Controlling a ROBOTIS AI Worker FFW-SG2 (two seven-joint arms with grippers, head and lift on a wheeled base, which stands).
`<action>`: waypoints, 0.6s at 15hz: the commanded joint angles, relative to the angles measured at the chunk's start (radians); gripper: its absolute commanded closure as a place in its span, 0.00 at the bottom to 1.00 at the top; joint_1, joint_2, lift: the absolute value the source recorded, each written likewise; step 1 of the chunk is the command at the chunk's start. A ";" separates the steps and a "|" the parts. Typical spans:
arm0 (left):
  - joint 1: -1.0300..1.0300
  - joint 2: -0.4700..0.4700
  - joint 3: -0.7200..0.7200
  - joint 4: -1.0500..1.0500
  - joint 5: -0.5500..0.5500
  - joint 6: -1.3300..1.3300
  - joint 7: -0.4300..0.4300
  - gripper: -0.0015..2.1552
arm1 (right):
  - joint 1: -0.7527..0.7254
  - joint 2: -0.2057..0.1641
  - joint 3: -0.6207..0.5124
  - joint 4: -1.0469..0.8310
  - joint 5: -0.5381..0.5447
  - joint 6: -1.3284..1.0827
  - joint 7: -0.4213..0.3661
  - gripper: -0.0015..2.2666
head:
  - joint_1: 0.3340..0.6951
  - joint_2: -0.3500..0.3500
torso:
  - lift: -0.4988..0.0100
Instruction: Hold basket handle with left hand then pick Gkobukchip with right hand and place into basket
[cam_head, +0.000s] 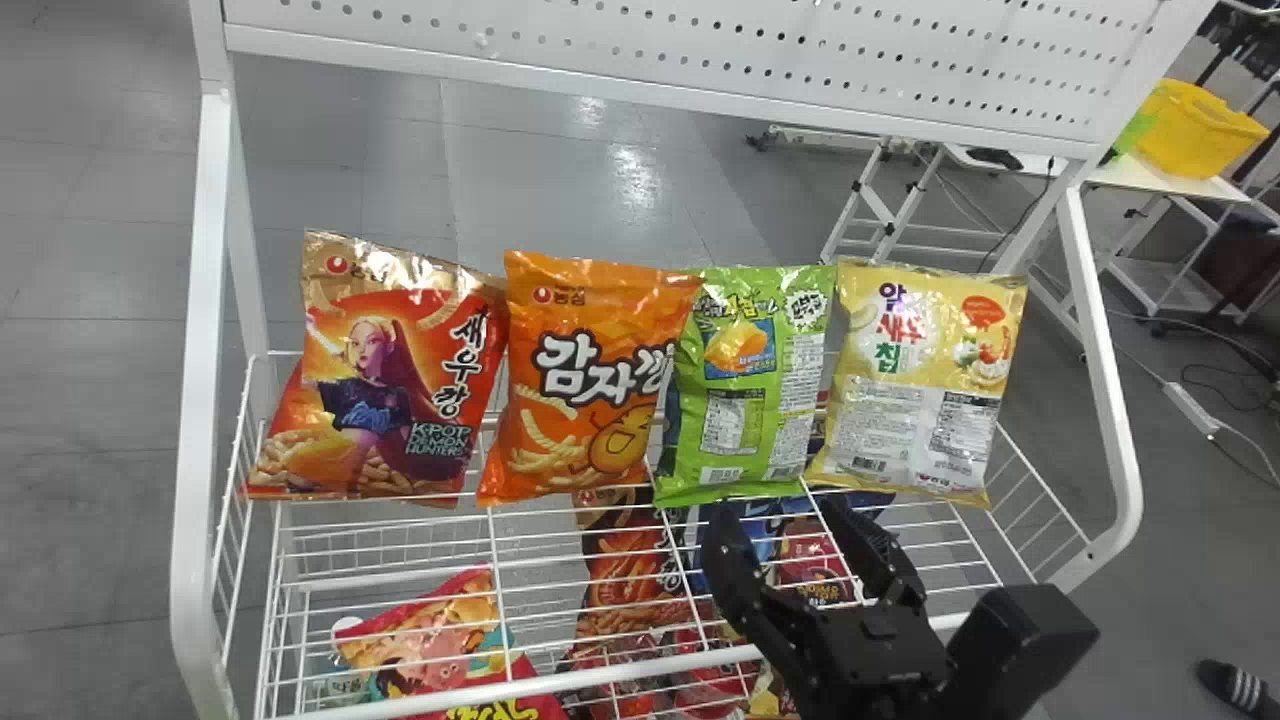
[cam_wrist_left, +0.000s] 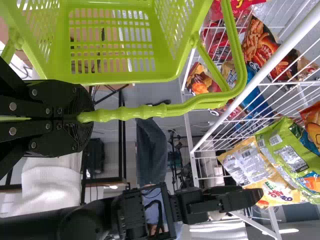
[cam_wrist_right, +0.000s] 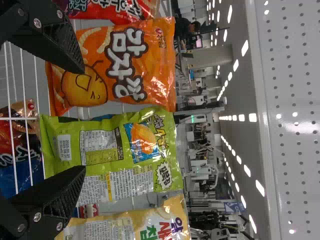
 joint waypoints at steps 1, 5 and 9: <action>-0.011 -0.003 0.000 0.007 -0.001 0.001 0.001 0.77 | -0.086 0.002 -0.029 0.035 0.000 0.082 0.001 0.06 | 1.00 0.00 | 0.92; -0.036 0.003 -0.006 0.022 -0.004 0.001 0.008 0.77 | -0.199 0.001 -0.053 0.105 0.002 0.152 0.012 0.06 | 1.00 0.00 | 0.92; -0.053 0.011 -0.020 0.054 -0.020 0.001 0.007 0.77 | -0.300 0.001 -0.064 0.170 0.003 0.211 0.035 0.06 | 1.00 0.00 | 0.92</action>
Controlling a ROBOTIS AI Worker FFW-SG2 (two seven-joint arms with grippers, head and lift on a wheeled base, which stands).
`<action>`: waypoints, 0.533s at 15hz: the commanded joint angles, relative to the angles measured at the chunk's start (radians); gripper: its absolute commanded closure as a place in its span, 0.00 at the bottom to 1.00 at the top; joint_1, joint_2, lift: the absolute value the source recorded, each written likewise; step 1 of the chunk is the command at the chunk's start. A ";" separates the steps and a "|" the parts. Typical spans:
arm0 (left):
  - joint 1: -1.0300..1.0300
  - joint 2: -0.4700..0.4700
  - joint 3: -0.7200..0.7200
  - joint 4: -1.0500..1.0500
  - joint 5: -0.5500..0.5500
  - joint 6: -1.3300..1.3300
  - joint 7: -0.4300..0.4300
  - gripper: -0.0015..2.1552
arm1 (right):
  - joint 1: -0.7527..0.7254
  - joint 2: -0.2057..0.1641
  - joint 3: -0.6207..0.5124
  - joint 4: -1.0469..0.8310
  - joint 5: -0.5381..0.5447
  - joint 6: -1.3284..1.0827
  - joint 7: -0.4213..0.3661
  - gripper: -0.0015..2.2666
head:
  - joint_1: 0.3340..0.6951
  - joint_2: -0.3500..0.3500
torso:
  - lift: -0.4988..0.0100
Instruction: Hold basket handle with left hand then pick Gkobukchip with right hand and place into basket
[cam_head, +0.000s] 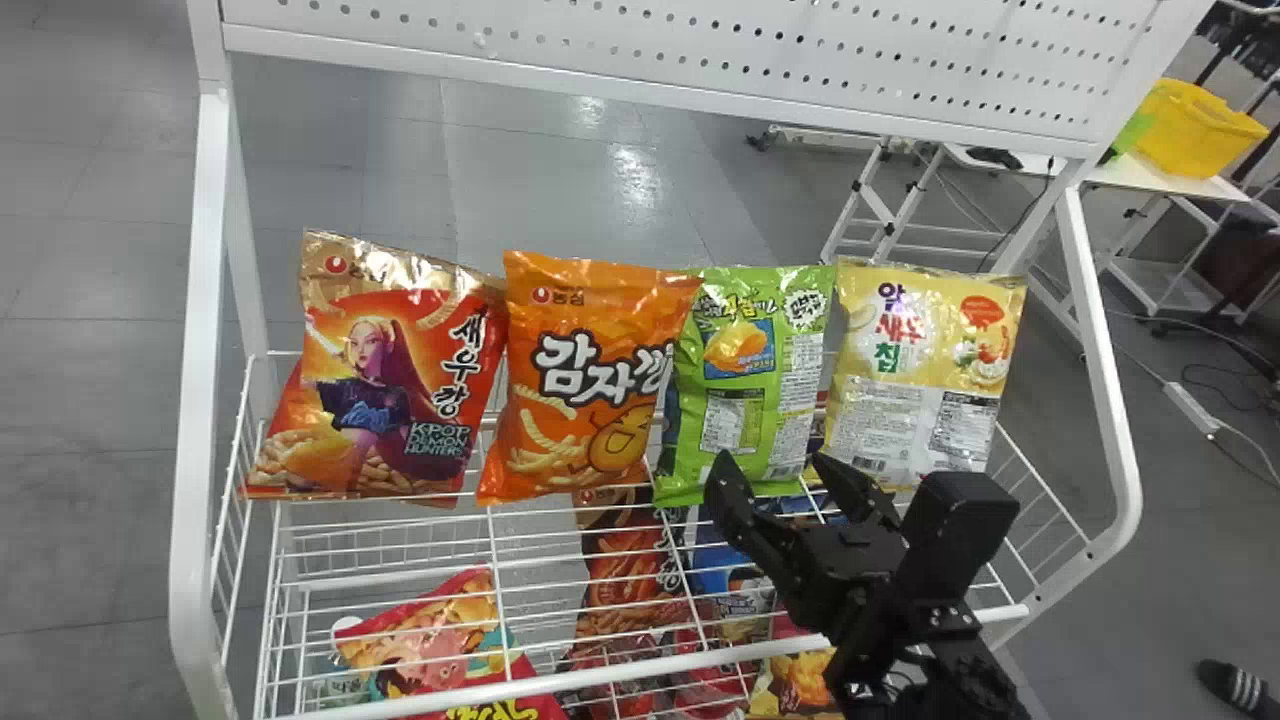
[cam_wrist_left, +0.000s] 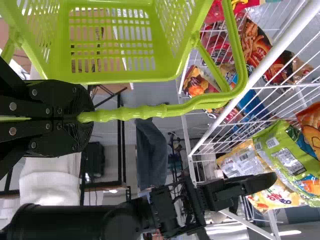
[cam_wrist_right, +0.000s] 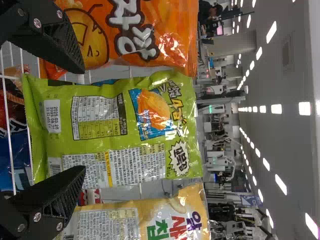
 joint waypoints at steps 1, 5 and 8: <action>-0.004 0.003 -0.007 0.015 -0.003 0.001 -0.002 0.77 | -0.068 0.000 -0.001 0.052 0.001 0.019 0.014 0.06 | 1.00 0.00 | 0.92; -0.004 0.006 -0.019 0.017 -0.025 0.001 0.001 0.77 | -0.148 0.000 -0.001 0.090 0.018 0.028 0.017 0.06 | 1.00 0.00 | 0.92; -0.004 0.009 -0.033 0.015 -0.034 0.001 0.001 0.77 | -0.194 0.000 0.005 0.133 0.038 0.053 0.014 0.06 | 1.00 0.00 | 0.92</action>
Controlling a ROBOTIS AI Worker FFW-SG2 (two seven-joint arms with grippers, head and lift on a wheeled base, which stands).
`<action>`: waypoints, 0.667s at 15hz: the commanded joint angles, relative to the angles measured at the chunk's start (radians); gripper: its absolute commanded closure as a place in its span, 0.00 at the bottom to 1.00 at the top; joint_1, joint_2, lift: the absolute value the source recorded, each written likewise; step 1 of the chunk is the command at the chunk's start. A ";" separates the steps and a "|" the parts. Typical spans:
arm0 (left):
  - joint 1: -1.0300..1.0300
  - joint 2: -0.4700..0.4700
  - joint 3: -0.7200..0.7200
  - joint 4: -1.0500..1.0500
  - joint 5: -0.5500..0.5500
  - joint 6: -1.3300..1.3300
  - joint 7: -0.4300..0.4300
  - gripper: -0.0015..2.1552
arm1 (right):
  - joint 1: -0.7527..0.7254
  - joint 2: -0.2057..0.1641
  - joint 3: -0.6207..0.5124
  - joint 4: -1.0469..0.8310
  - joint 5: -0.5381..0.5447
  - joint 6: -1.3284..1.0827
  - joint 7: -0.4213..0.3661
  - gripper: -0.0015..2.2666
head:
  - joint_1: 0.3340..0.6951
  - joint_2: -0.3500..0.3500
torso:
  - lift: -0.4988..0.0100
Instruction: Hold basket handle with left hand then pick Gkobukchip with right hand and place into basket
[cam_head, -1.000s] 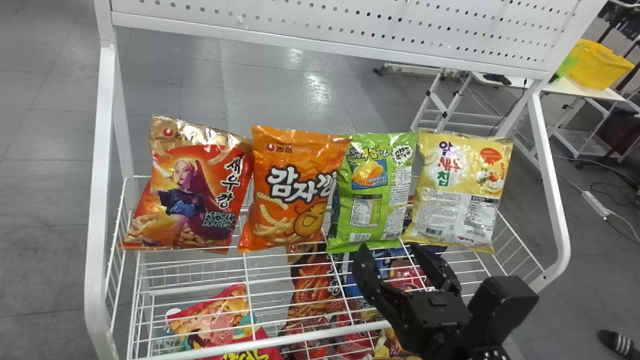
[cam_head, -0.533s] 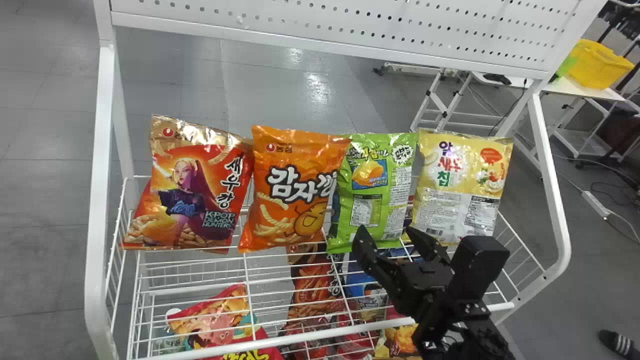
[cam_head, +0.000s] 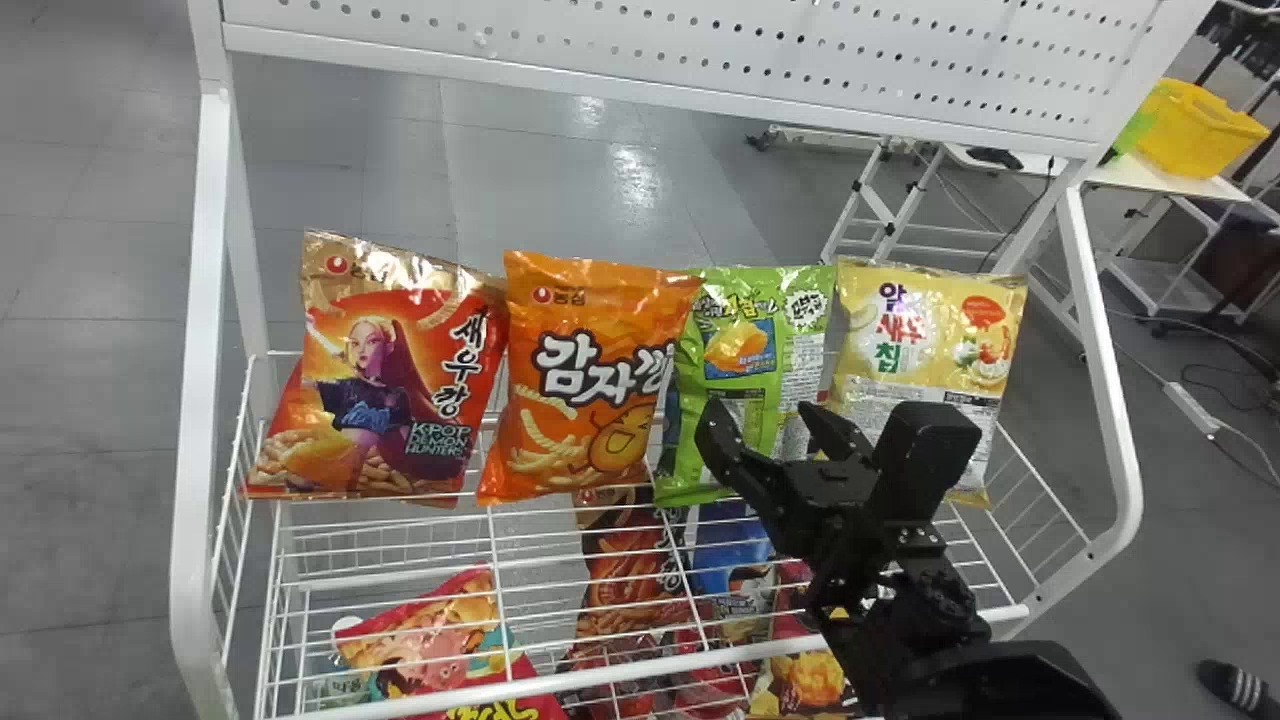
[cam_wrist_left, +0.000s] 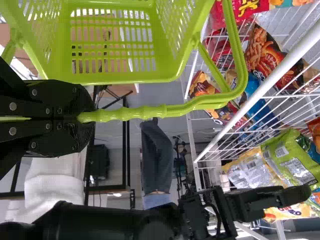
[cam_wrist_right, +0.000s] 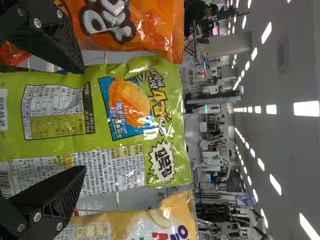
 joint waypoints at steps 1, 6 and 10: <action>0.000 0.001 -0.007 -0.006 -0.003 0.001 0.003 0.77 | -0.030 0.000 0.006 0.028 0.010 0.010 -0.001 0.06 | 1.00 0.00 | 0.92; 0.002 0.007 -0.007 -0.015 -0.005 0.001 0.012 0.77 | -0.091 -0.008 0.006 0.060 0.040 0.034 -0.002 0.07 | 1.00 0.00 | 0.92; 0.002 0.006 -0.007 -0.012 -0.008 0.001 0.017 0.77 | -0.102 -0.011 0.006 0.057 0.029 0.142 -0.002 0.98 | 1.00 0.00 | 0.92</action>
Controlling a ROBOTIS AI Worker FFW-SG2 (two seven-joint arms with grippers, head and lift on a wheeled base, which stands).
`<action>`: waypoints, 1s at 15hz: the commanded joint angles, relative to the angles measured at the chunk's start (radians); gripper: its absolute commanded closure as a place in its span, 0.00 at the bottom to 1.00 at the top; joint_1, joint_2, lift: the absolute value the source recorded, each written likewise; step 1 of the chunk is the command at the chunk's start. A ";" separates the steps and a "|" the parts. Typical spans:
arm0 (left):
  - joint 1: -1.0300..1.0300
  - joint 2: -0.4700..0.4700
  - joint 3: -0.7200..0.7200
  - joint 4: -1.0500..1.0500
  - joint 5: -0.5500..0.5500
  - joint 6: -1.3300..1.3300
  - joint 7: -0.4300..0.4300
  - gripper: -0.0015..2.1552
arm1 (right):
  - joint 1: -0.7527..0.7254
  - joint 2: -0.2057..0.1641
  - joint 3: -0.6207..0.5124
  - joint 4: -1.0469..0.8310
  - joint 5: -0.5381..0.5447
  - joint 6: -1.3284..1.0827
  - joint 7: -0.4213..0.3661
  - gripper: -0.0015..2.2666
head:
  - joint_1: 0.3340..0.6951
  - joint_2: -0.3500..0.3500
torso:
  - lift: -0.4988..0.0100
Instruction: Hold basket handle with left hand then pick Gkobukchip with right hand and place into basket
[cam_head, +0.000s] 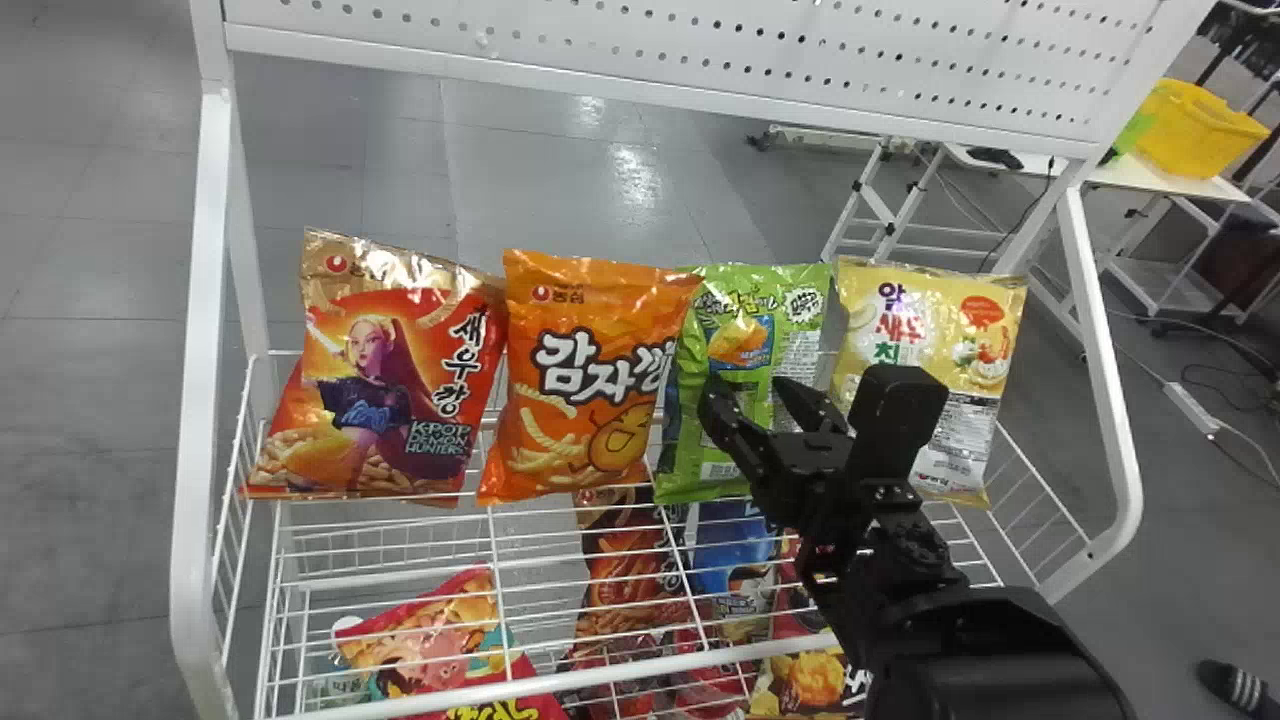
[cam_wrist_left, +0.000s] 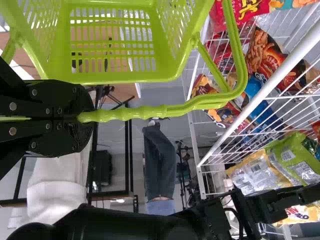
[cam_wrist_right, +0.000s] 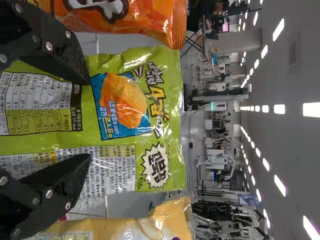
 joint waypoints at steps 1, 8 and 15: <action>0.000 -0.001 0.000 0.001 0.000 0.001 0.001 0.77 | -0.002 -0.002 -0.003 -0.005 0.002 0.048 0.002 0.99 | 1.00 0.00 | 0.92; 0.008 0.002 0.002 0.006 -0.002 0.001 -0.002 0.77 | 0.039 -0.002 0.000 -0.060 0.002 0.008 0.001 0.99 | 1.00 0.00 | 0.92; 0.011 0.002 0.000 -0.002 0.000 0.001 -0.007 0.77 | 0.045 -0.004 -0.024 -0.089 -0.014 0.014 -0.047 0.99 | 1.00 0.00 | 0.92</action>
